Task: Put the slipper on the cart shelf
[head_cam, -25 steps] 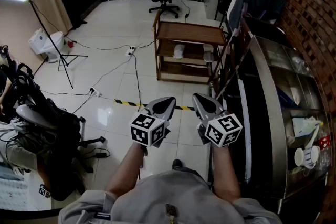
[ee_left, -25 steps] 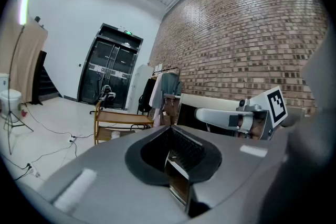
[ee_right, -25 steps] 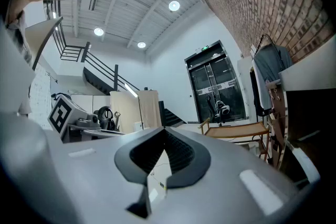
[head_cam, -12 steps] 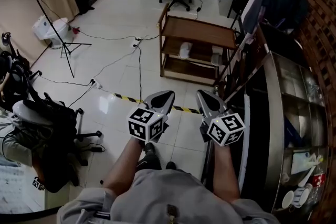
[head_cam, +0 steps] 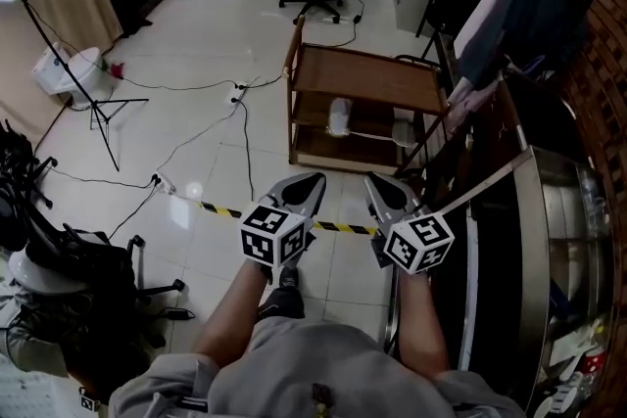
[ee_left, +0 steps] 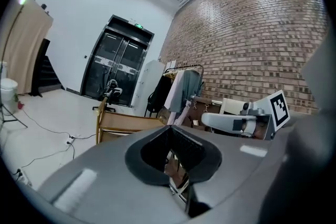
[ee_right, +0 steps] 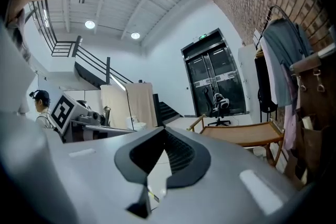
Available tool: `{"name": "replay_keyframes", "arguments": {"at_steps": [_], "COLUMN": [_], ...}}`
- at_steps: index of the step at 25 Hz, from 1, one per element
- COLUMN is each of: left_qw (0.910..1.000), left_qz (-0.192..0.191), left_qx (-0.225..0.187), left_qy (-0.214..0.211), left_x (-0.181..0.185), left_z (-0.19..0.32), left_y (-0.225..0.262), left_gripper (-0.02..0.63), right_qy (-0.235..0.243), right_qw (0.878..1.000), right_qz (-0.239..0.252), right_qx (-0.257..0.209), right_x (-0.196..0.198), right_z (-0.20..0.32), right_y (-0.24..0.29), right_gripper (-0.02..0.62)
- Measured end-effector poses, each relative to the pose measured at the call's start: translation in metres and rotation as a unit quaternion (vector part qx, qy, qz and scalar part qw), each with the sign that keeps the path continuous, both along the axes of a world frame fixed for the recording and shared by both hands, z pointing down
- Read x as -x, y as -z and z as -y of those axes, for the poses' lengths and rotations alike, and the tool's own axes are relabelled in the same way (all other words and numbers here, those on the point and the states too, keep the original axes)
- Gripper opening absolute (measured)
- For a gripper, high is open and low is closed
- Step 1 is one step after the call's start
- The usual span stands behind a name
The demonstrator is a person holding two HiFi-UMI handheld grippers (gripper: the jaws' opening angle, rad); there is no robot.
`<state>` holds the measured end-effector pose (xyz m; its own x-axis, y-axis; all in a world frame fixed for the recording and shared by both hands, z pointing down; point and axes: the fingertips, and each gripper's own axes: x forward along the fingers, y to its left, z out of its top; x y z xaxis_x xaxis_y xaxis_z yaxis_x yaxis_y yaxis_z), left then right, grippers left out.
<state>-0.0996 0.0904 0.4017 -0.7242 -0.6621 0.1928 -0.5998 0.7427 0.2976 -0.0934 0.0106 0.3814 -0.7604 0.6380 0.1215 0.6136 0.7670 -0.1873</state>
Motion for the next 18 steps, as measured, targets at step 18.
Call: {"name": "replay_keyframes", "arguments": {"at_steps": [18], "left_qw": [0.9961], "left_qz": [-0.070], "left_qx": [0.011], "left_qy": [-0.052], "left_x": [0.191], "left_z": [-0.009], "left_y": [-0.075], "left_gripper": [0.008], "right_qy": [-0.081], "right_qw": [0.993], "right_qz": [-0.087], "right_qx": [-0.021], "right_x": [0.173], "right_z": [-0.005], "right_y": [-0.078], "right_gripper": [0.000]}}
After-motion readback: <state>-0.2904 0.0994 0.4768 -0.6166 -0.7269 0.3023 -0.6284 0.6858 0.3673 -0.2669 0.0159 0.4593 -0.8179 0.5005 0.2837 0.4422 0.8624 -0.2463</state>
